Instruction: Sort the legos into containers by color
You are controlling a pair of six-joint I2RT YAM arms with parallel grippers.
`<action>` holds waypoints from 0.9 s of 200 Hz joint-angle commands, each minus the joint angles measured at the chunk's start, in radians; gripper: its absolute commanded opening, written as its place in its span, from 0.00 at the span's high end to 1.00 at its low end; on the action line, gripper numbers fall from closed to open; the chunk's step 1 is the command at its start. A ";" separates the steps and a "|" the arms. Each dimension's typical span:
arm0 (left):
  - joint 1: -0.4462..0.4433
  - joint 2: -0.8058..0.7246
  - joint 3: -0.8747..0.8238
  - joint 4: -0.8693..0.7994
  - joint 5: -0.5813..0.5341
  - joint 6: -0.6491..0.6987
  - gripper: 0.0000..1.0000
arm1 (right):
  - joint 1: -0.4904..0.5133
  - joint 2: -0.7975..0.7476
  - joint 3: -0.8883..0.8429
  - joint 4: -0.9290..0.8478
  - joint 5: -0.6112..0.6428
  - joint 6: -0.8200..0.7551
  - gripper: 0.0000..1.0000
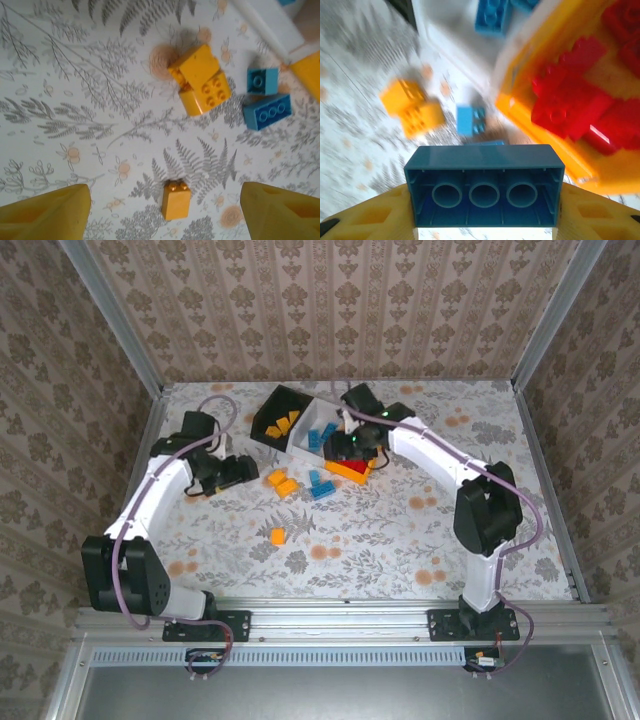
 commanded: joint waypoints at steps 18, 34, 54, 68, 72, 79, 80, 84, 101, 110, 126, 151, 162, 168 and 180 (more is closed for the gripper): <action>-0.086 -0.046 -0.079 -0.060 -0.017 0.030 0.15 | -0.074 0.121 0.120 0.205 -0.223 0.362 0.44; -0.119 -0.052 -0.108 -0.061 -0.017 0.016 0.11 | -0.092 0.197 0.185 0.251 -0.251 0.449 0.44; -0.153 -0.050 -0.133 -0.054 -0.001 0.002 0.02 | -0.102 0.296 0.296 0.244 -0.246 0.479 0.44; -0.170 -0.041 -0.150 -0.054 0.005 -0.001 0.00 | -0.109 0.365 0.374 0.220 -0.251 0.495 0.42; -0.174 -0.038 -0.154 -0.053 0.007 0.001 0.00 | -0.112 0.383 0.394 0.214 -0.252 0.499 0.42; -0.178 -0.031 -0.164 -0.052 0.015 0.003 0.00 | -0.114 0.408 0.421 0.208 -0.255 0.509 0.41; -0.180 -0.029 -0.165 -0.052 0.016 0.003 0.00 | -0.115 0.412 0.425 0.208 -0.255 0.510 0.41; -0.184 -0.025 -0.171 -0.052 0.017 0.002 0.00 | -0.116 0.425 0.438 0.207 -0.259 0.515 0.41; -0.204 -0.014 -0.189 -0.054 0.010 0.003 0.00 | -0.122 0.470 0.486 0.196 -0.261 0.521 0.37; -0.219 -0.011 -0.196 -0.053 0.004 0.005 0.00 | -0.123 0.487 0.508 0.187 -0.262 0.521 0.34; -0.244 0.002 -0.205 -0.050 -0.006 0.005 0.00 | -0.126 0.505 0.528 0.184 -0.267 0.519 0.29; -0.264 0.029 -0.214 -0.036 -0.006 -0.003 0.00 | -0.131 0.509 0.525 0.184 -0.270 0.518 0.27; -0.269 0.041 -0.220 -0.029 -0.004 -0.004 0.00 | -0.131 0.509 0.525 0.183 -0.274 0.514 0.27; -0.271 0.049 -0.220 -0.026 -0.004 -0.004 0.00 | -0.132 0.509 0.525 0.182 -0.277 0.512 0.27; -0.274 0.061 -0.220 -0.024 -0.003 -0.004 0.00 | -0.134 0.508 0.526 0.182 -0.279 0.510 0.26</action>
